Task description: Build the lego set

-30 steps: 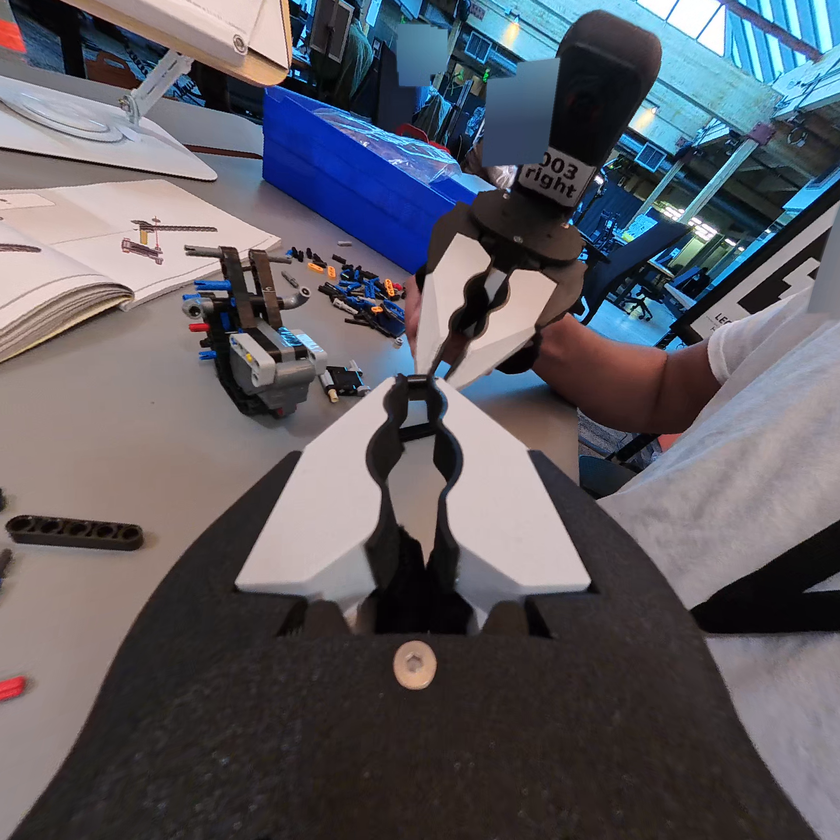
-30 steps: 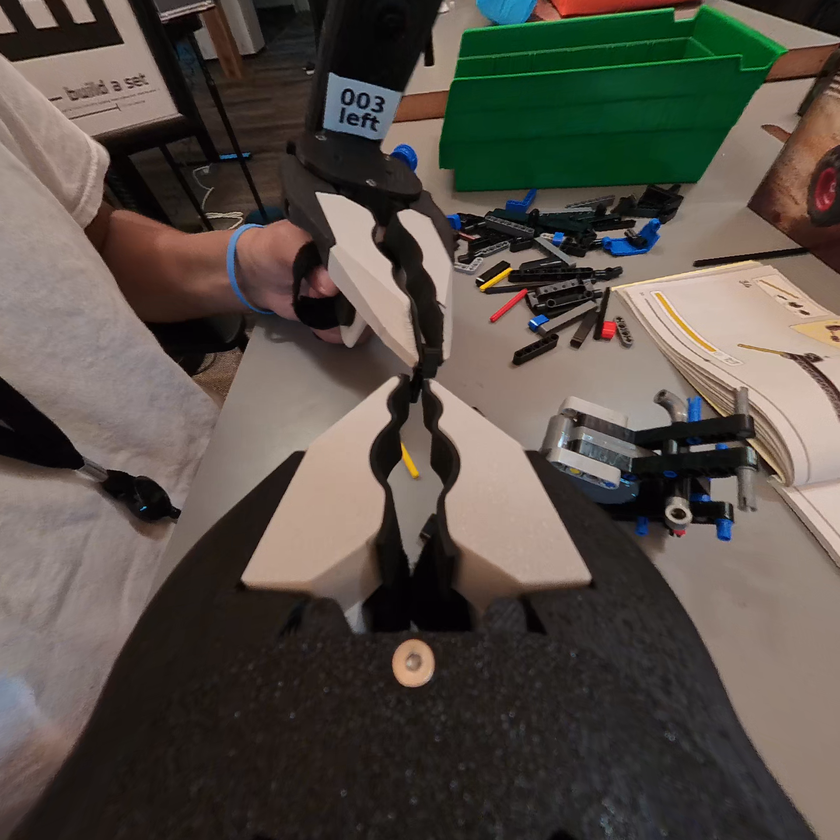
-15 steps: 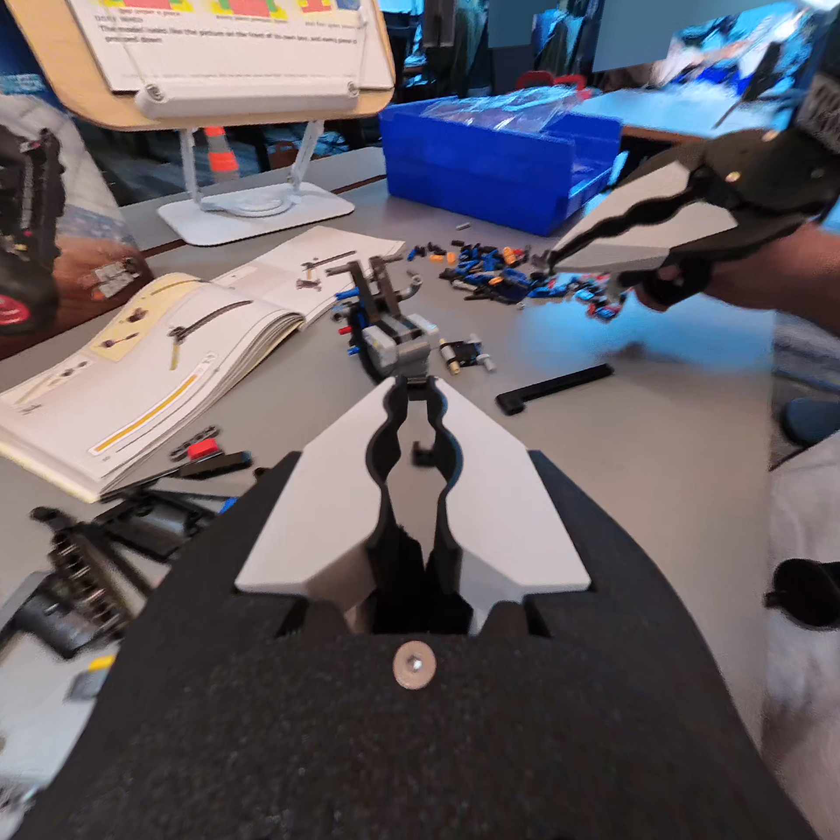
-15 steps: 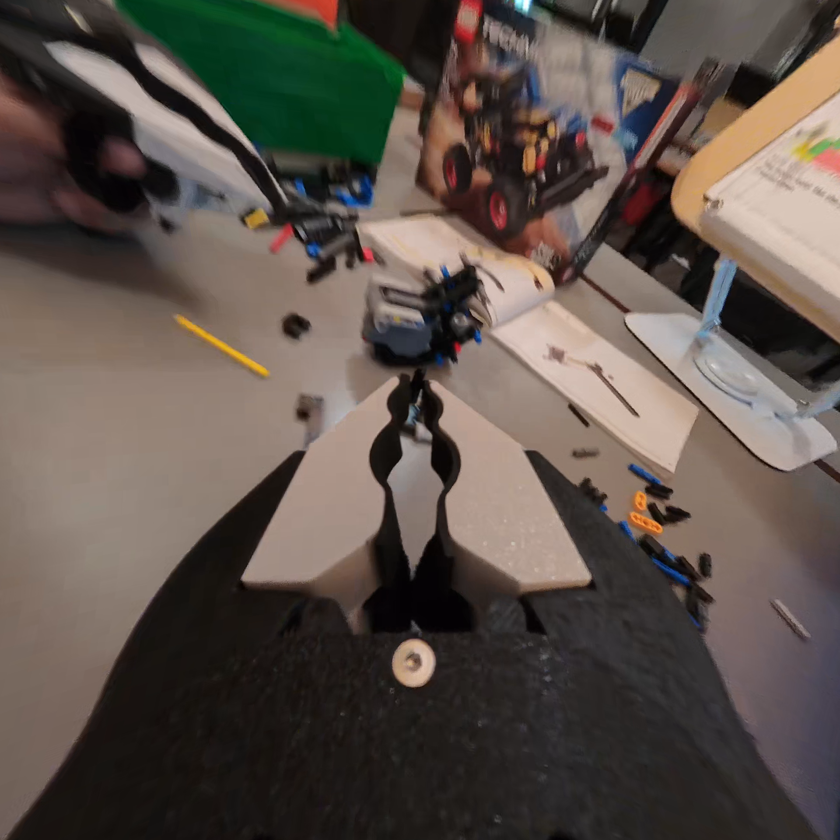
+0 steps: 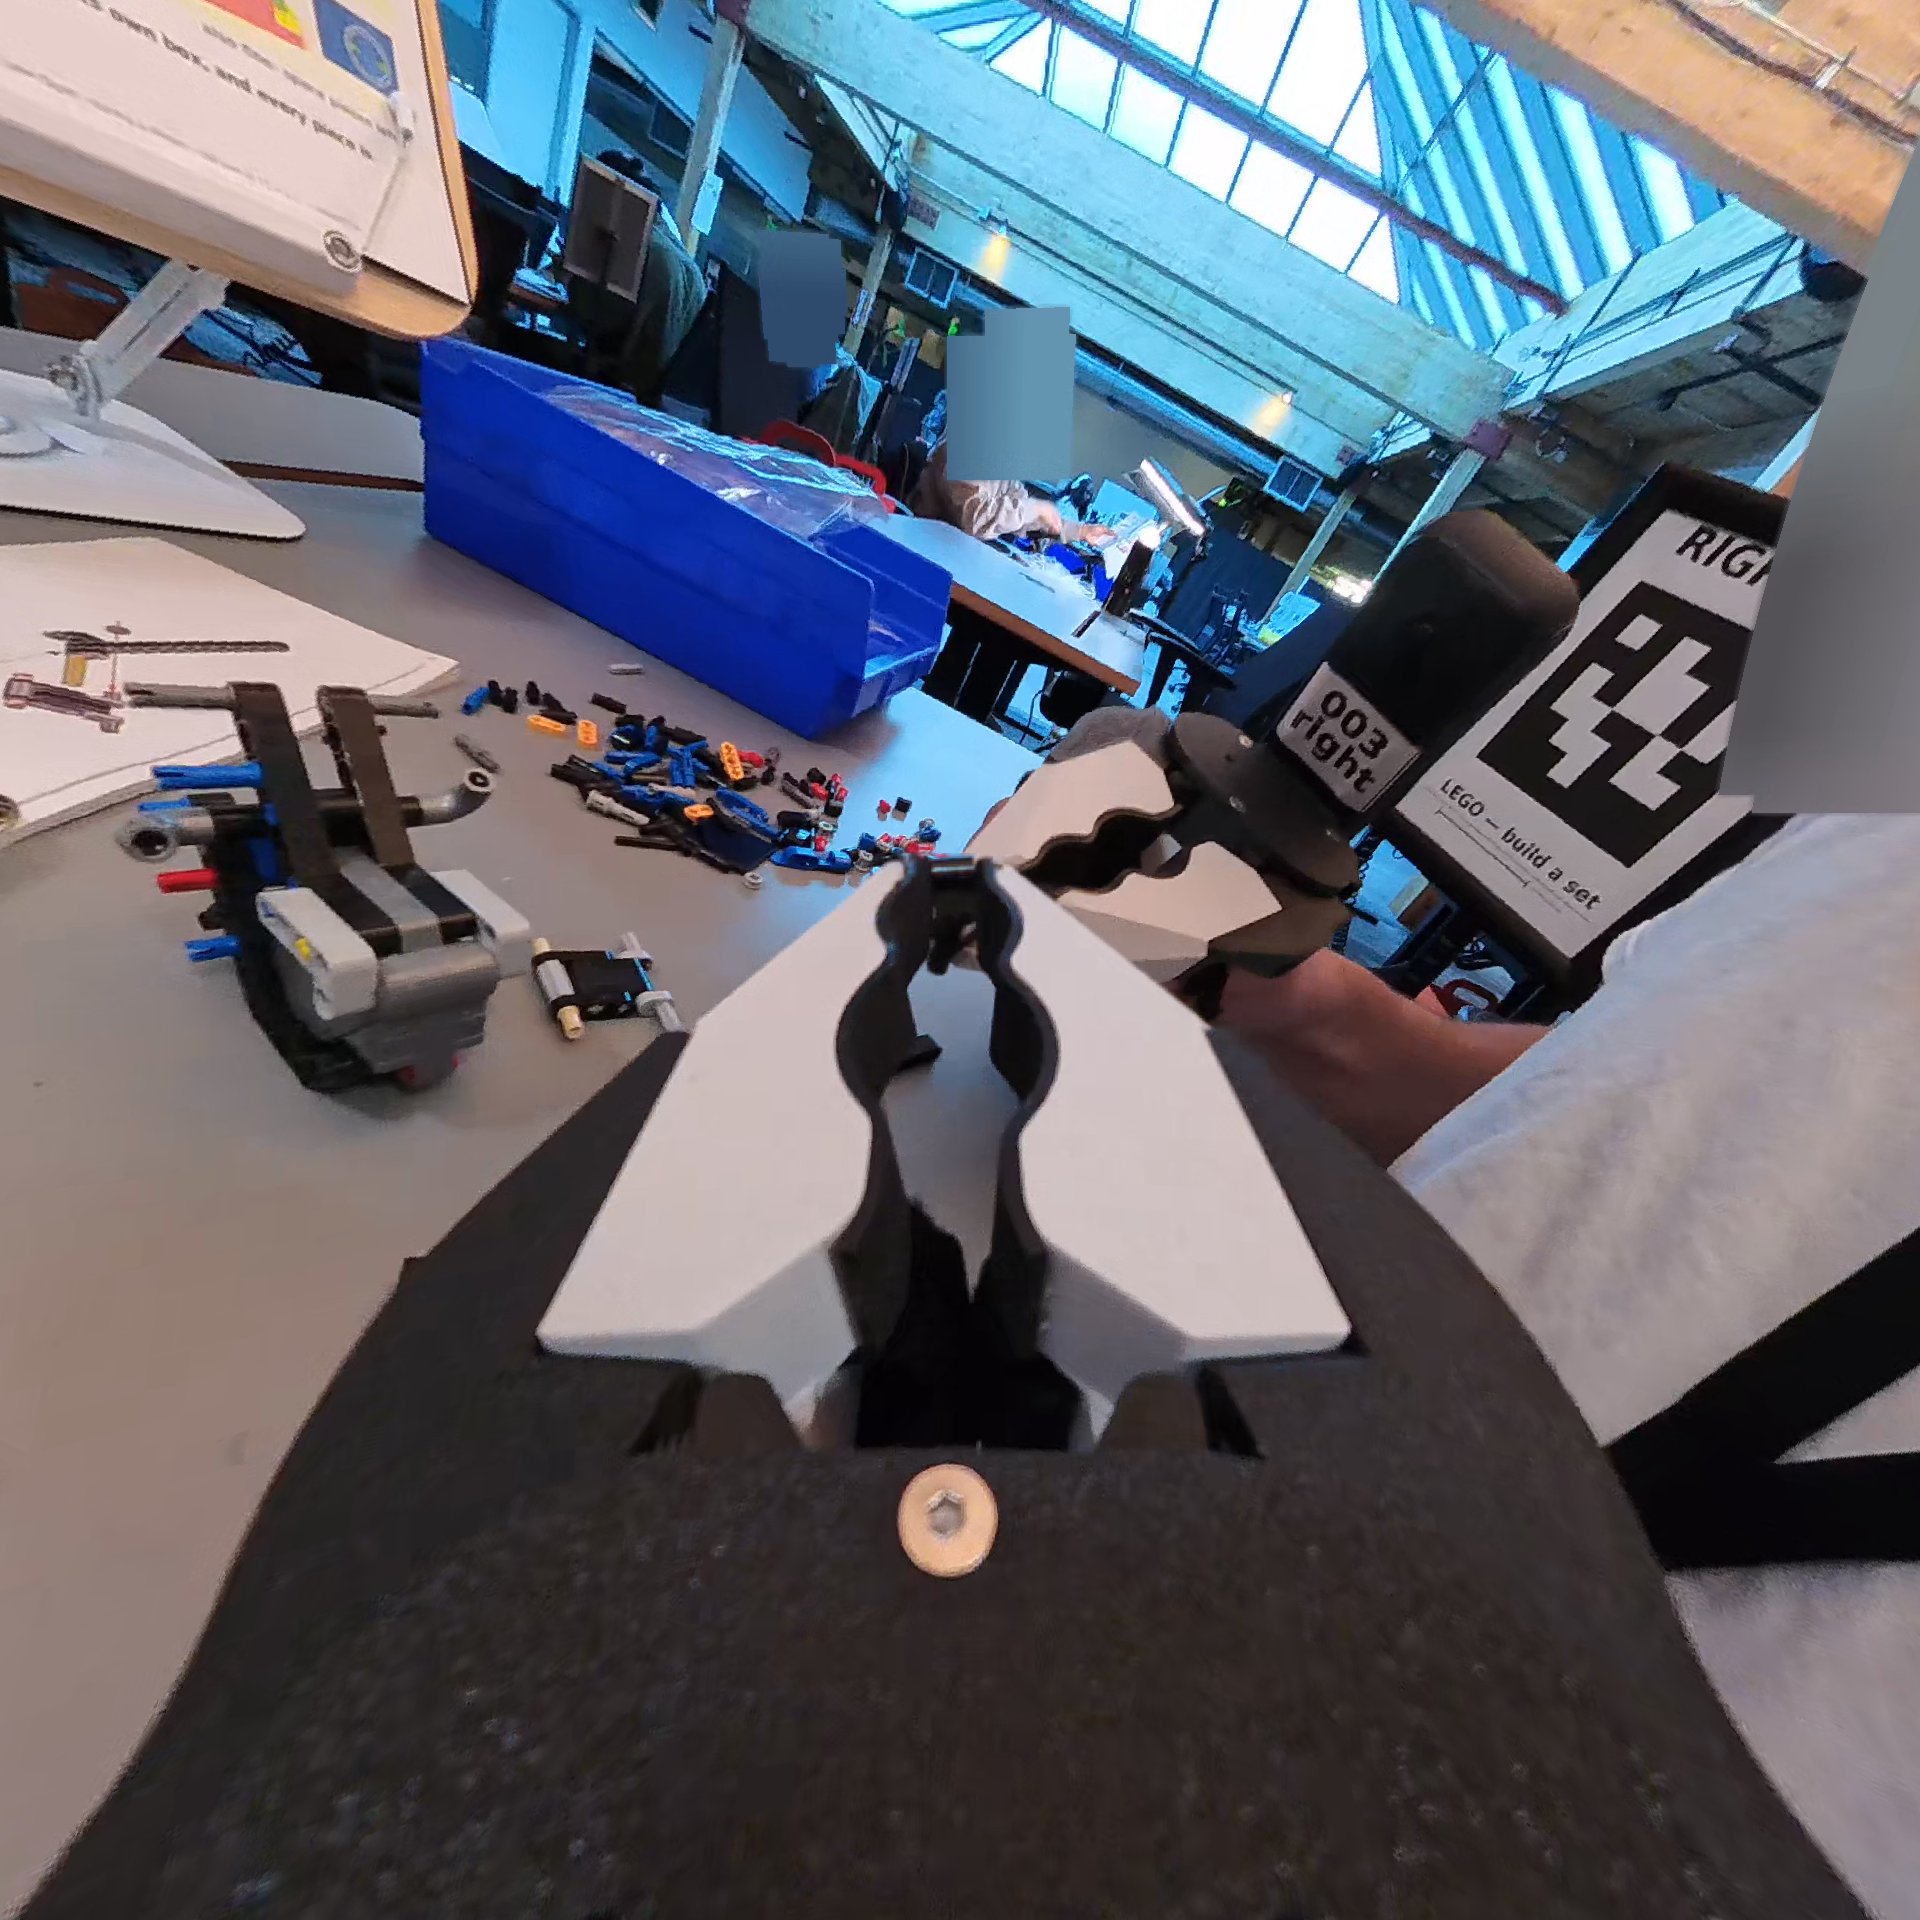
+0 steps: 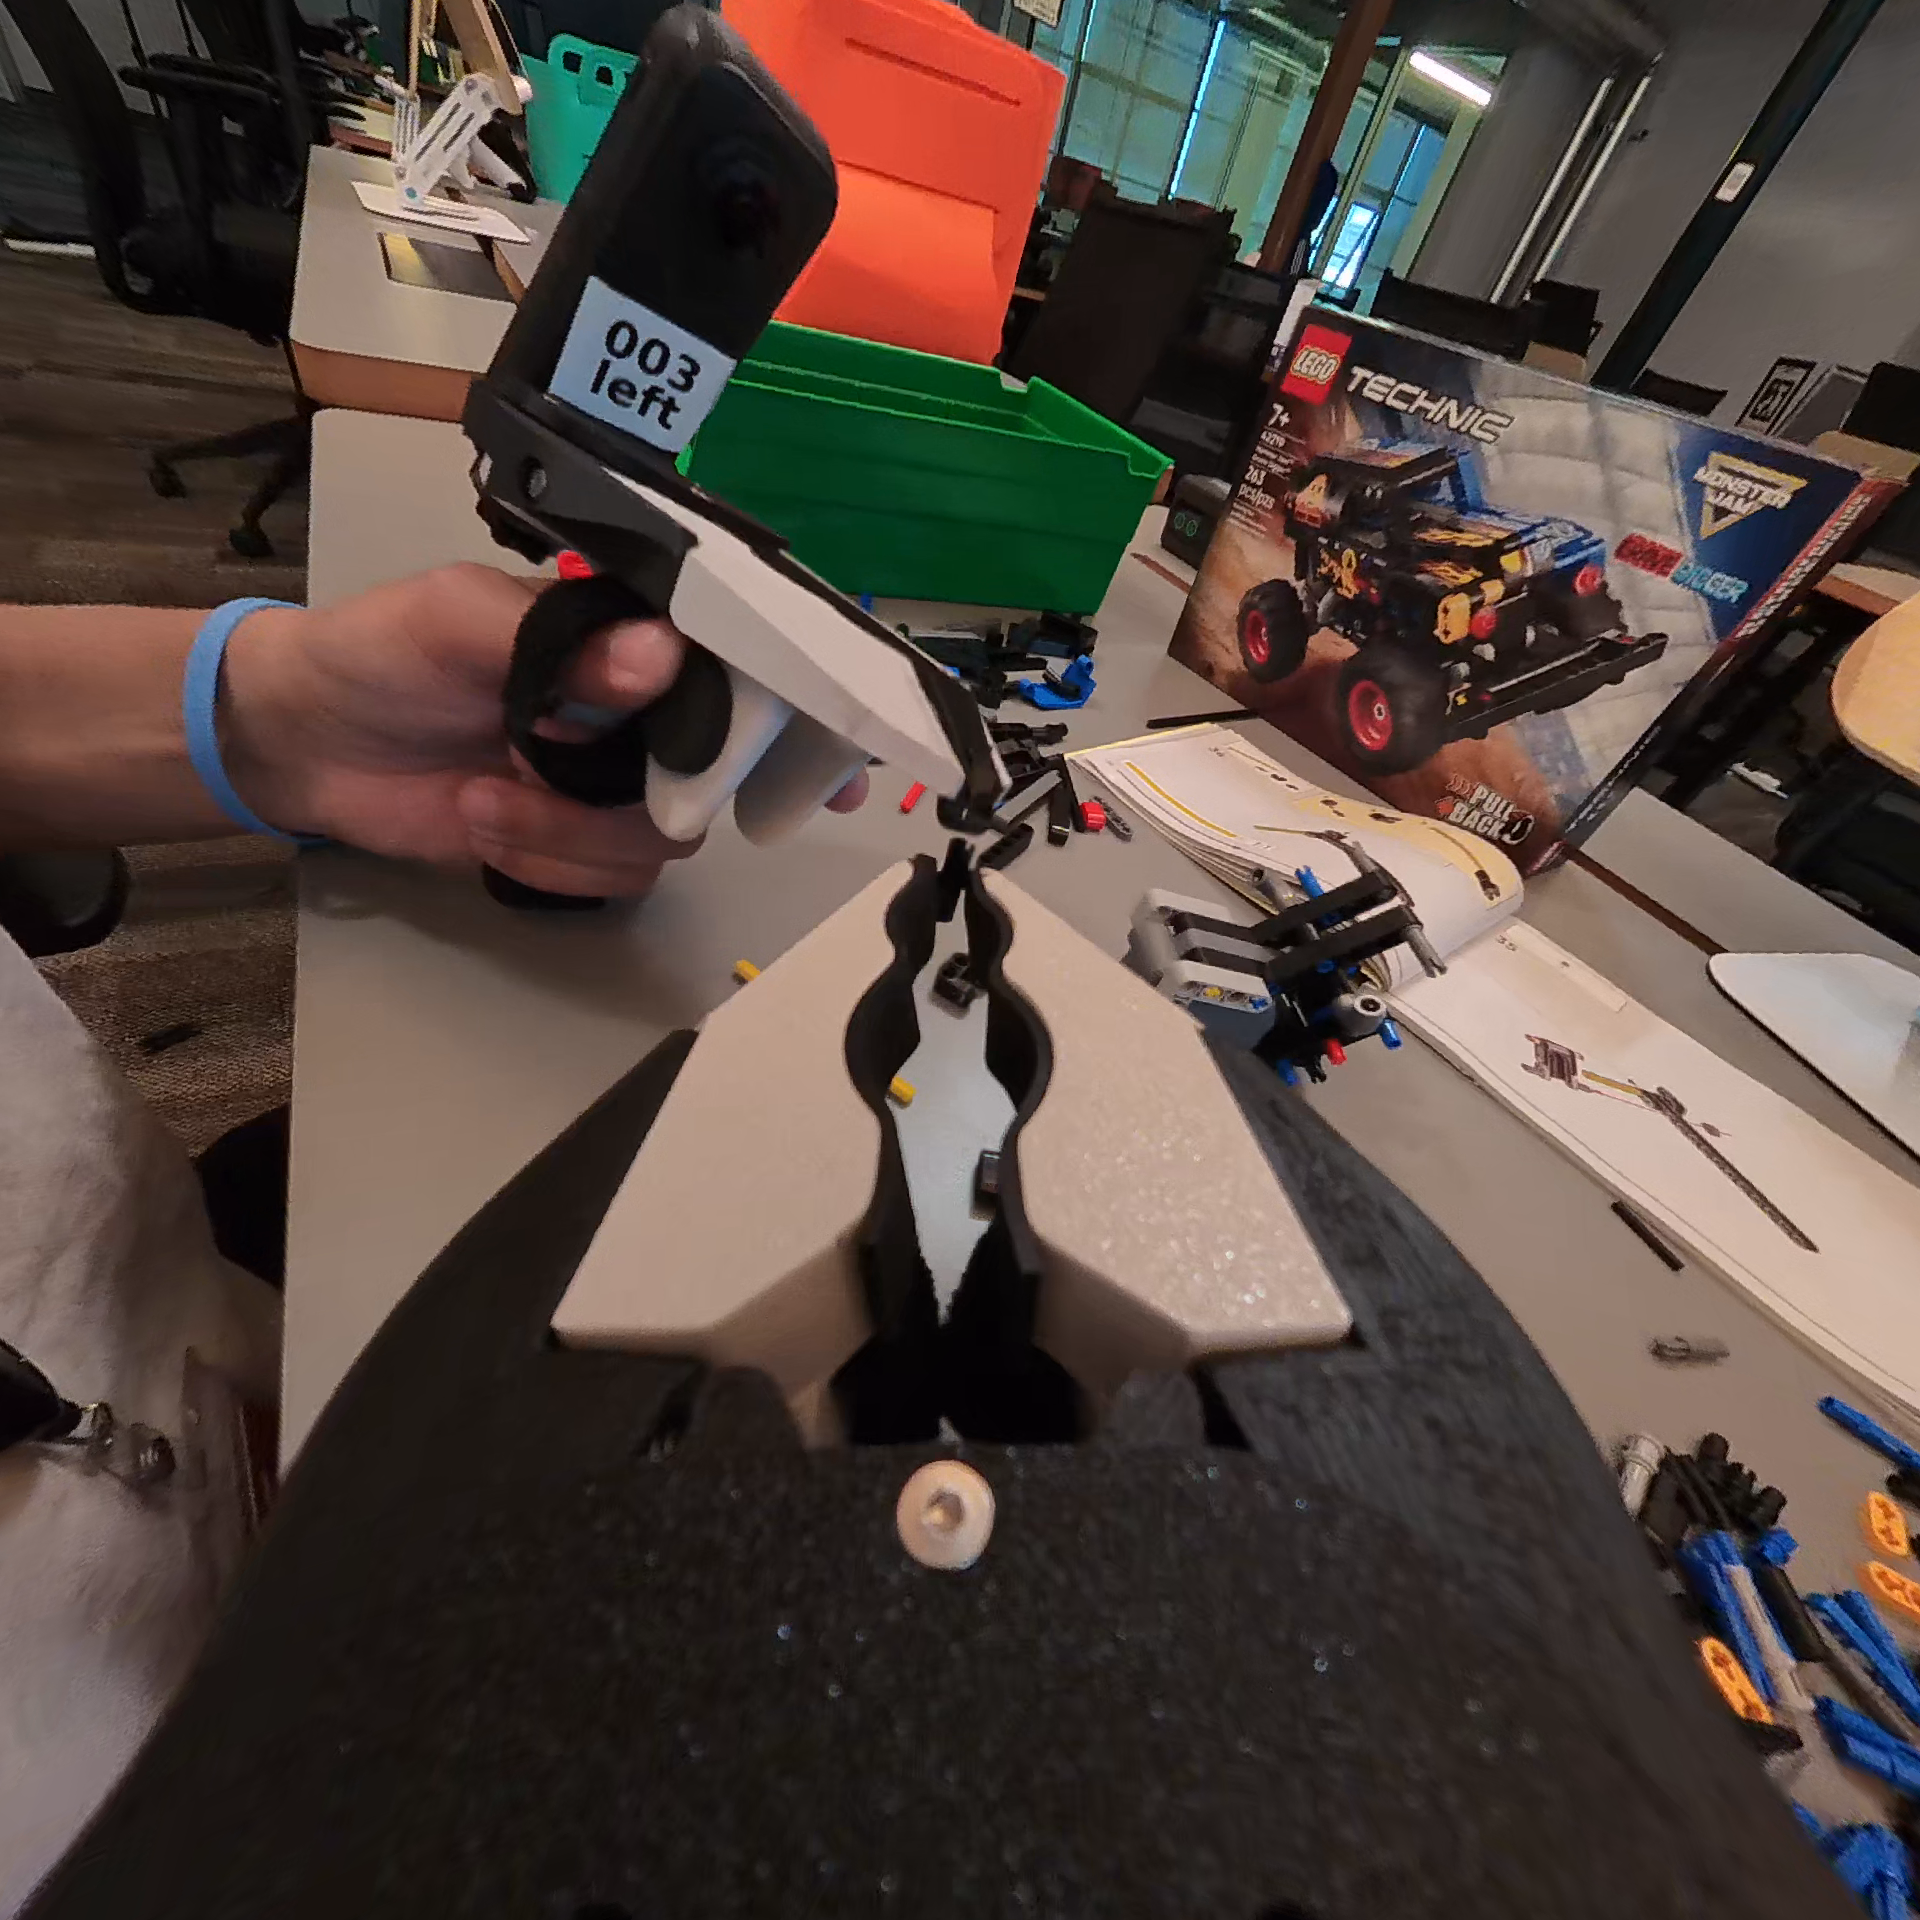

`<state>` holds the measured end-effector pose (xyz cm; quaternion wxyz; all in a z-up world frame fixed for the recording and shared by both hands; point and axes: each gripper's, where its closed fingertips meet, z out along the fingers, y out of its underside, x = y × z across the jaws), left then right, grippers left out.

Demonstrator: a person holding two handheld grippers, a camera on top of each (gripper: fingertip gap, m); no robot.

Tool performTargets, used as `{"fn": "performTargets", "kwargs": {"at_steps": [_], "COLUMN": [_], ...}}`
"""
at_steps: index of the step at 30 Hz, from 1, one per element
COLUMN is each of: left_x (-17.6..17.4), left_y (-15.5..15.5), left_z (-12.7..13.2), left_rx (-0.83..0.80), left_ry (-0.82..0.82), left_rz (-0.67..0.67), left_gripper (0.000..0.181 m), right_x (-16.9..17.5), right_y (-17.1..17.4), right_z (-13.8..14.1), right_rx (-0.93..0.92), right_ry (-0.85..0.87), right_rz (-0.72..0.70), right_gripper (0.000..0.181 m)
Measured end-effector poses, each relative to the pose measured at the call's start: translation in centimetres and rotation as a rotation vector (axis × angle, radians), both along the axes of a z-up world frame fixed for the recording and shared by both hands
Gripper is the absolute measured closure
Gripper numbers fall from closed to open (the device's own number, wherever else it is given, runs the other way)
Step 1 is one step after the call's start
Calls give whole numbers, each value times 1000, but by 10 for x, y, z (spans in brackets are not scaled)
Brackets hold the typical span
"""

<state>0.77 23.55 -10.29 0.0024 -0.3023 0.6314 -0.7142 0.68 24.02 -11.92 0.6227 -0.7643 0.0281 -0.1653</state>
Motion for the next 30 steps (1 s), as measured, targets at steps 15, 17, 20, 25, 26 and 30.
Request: {"fn": "performTargets", "kwargs": {"at_steps": [15,17,20,25,26,30], "left_x": [-3,0,10,22,22,23], "left_y": [-6,2,32,86,89,87], "left_z": [1,2,0,-16,-19,-26], "left_rx": [20,35,119,297,296,305], "left_ry": [1,-10,-63,-136,-133,-125], "left_rz": [5,29,128,318,325,310], "left_gripper": [175,175,175,175,175,175], "right_x": [-3,2,22,51,51,53], "right_y": [-5,-12,-36,-91,-96,-110], "right_z": [5,3,-14,-64,-70,-90], "right_rx": [4,-13,-103,-284,-309,-450], "right_ry": [-7,8,51,271,290,289], "right_rz": [-24,-45,-137,-307,-323,-373], "right_gripper": [177,177,177,178,178,177]}}
